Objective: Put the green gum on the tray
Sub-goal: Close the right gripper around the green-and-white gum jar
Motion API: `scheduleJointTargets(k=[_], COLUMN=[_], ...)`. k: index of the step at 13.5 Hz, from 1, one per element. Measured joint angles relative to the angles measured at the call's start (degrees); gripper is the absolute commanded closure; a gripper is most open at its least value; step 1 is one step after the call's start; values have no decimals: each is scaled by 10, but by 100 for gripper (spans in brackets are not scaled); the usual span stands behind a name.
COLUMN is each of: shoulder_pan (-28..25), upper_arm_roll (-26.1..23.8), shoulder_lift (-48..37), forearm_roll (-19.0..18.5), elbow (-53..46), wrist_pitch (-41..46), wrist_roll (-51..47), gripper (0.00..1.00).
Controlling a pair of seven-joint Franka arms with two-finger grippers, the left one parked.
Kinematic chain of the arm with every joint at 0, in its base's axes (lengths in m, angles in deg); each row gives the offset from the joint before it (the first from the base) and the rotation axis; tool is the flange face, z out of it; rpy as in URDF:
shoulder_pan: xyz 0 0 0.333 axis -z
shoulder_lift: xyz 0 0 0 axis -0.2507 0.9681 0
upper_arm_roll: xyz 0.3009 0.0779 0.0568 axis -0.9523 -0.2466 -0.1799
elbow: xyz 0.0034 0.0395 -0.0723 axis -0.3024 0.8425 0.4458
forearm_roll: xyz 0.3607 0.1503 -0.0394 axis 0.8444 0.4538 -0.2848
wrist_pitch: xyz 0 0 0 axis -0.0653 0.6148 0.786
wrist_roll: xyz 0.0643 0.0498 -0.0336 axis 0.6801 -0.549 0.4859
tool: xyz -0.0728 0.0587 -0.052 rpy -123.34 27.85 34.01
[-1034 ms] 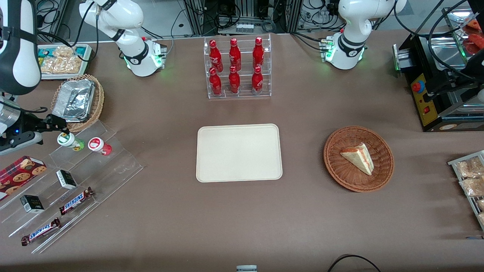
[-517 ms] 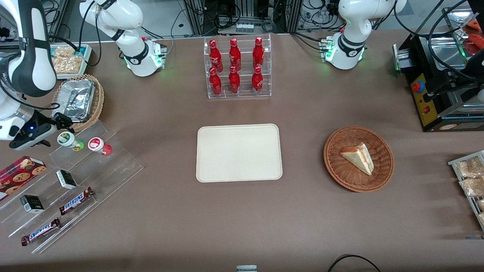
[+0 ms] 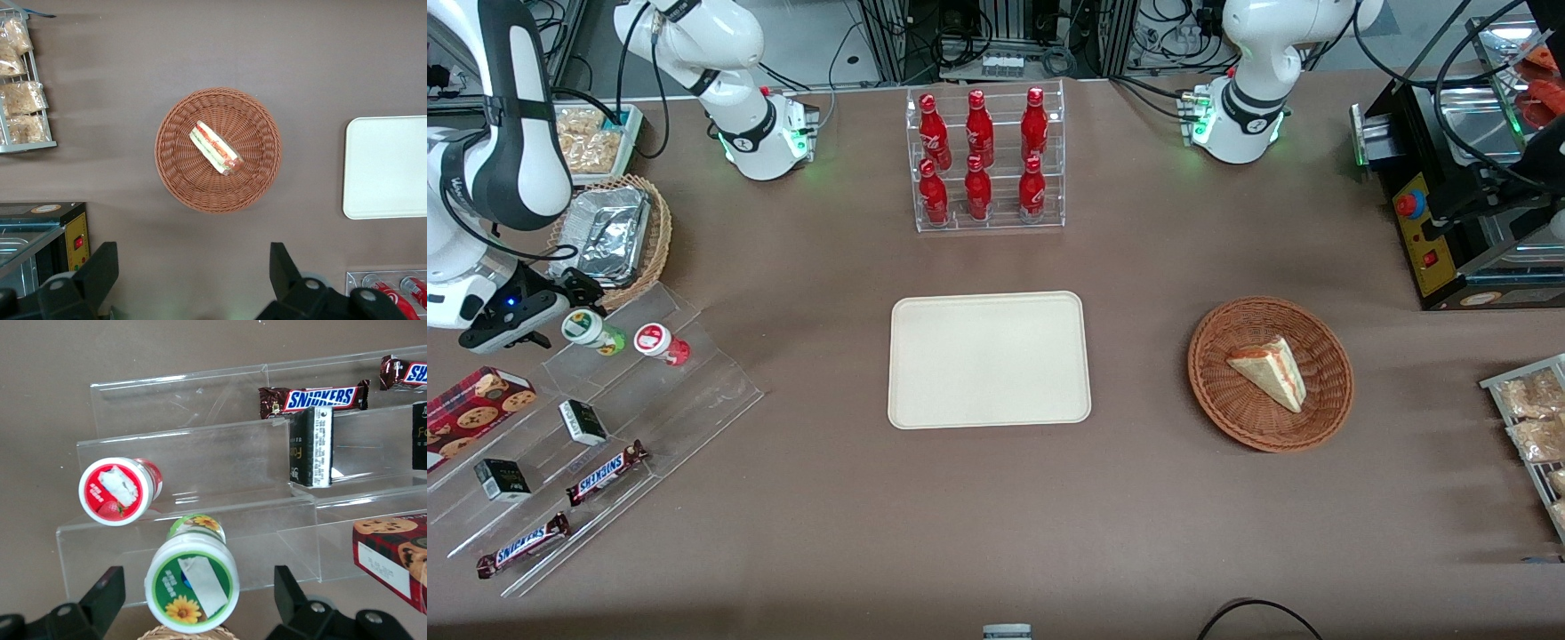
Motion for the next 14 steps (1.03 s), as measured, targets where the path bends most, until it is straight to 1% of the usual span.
scheduleJointTargets(k=[7,8,9,10,11,12,13,14], shoulder_pan=[-1,-1,-1,-1,-1,-1,-2,-2], upper_arm_roll=[0,0,0,0,0,0,0,0], shoulder_lift=[8,9,10,11,11,12,12,12], forearm_roll=[0,0,0,0,0,0,0,0], elbow=[3,3,3,3,3,3,3,3], wrist_pitch=[-10,-10,-10,-11,-11,-11,-11,-11], wrist_roll=[0,0,0,0,0,0,0,0], gripper=[3,4,11,34,65,89,98,100])
